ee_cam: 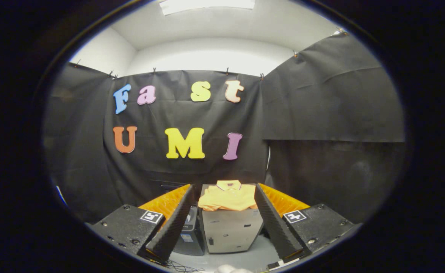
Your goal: Put the clothes into the washing machine and then close the washing machine lid.
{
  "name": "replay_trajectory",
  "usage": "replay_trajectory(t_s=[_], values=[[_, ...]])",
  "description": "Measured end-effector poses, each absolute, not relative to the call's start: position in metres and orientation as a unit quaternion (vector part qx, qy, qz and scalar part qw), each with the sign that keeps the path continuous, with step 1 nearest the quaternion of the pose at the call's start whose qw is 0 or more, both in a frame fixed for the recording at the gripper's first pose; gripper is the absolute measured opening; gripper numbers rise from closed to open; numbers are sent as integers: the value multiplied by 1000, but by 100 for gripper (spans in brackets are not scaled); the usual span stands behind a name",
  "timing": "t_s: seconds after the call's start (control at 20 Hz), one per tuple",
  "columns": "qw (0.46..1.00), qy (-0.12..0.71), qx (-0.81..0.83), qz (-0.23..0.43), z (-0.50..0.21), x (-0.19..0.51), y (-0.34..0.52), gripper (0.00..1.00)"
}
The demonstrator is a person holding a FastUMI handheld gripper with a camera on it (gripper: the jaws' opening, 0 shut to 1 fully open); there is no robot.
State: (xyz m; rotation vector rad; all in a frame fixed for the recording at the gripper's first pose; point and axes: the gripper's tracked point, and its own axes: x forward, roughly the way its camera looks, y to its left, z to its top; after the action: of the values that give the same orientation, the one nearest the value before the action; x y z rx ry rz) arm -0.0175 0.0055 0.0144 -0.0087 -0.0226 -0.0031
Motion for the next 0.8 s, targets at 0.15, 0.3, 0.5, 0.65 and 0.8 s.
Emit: replay_trajectory(t_s=[0.15,0.3,0.5,0.65,0.8], values=[[1000,-6,2,-8,12,-15,2,100],[1000,-1,5,-15,10,-11,-1,100],[1000,9,9,-28,11,6,-10,100],[999,14,11,-38,13,27,-23,100],[999,25,11,-47,14,59,-40,100]])
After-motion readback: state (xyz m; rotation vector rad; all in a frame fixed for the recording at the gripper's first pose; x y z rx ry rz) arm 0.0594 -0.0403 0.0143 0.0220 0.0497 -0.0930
